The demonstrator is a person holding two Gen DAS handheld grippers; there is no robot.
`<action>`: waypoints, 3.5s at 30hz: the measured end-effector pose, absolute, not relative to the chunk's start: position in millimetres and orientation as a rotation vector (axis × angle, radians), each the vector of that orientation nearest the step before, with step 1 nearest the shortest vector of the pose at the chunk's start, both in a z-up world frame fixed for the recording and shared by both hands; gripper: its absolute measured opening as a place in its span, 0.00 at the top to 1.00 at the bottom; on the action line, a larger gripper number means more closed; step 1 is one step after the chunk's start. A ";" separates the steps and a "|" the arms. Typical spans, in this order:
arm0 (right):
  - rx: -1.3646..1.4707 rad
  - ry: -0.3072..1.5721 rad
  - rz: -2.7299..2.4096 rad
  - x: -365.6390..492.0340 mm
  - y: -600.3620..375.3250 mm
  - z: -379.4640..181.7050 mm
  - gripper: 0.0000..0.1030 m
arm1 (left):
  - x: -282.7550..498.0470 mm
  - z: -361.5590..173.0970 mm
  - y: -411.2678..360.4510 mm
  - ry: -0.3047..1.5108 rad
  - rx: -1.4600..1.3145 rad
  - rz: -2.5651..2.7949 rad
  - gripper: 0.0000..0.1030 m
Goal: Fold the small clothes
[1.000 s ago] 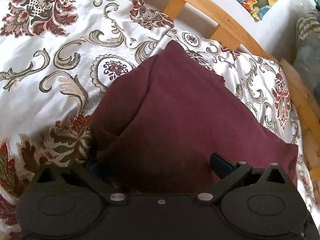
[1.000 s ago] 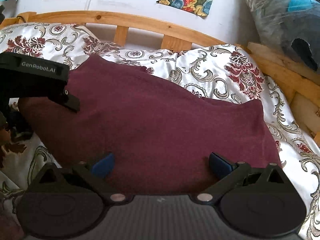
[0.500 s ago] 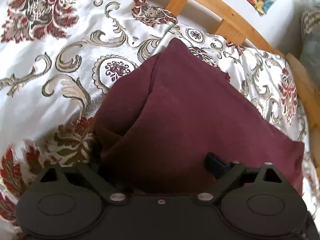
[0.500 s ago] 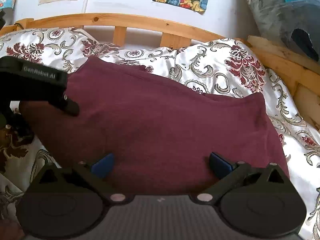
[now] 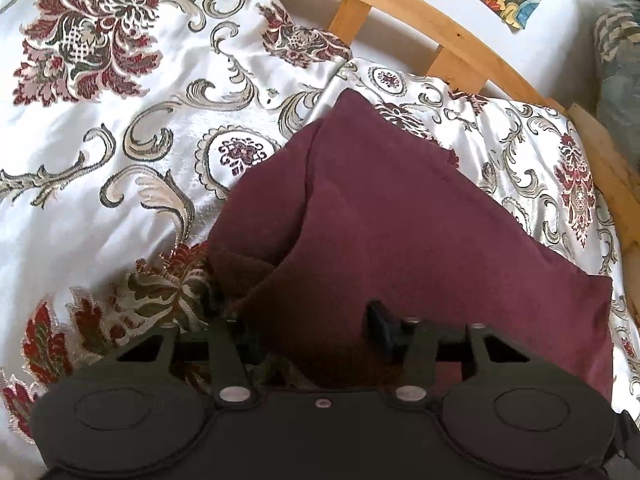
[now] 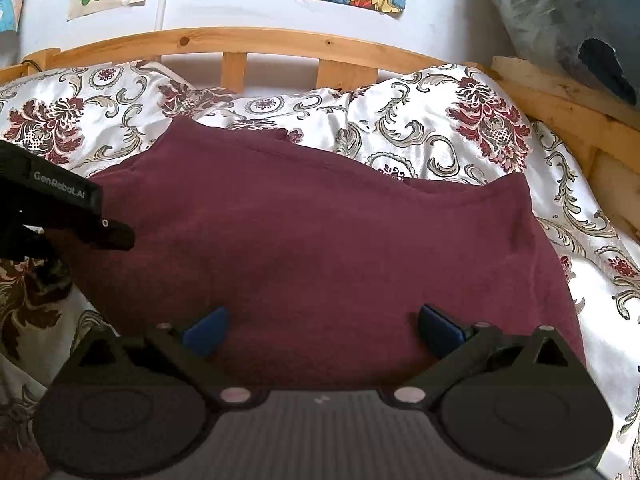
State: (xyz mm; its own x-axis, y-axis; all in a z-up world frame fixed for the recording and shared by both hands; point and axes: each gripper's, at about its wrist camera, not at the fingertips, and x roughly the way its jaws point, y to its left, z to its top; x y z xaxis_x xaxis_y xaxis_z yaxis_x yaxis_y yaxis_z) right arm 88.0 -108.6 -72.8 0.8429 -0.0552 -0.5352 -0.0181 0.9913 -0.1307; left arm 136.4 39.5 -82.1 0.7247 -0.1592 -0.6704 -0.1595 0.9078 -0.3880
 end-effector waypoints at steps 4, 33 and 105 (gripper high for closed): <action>-0.131 0.573 -0.019 88.6 -108.5 -72.7 0.00 | 140.9 -83.7 42.2 0.768 -0.475 0.009 0.46; 0.071 0.422 -0.392 72.0 -299.4 1.9 0.00 | 116.8 19.7 -151.5 0.572 0.316 -0.618 0.83; -0.180 0.311 0.280 34.3 -110.1 -13.2 0.11 | 215.7 -66.7 22.7 0.884 -0.847 -0.298 0.71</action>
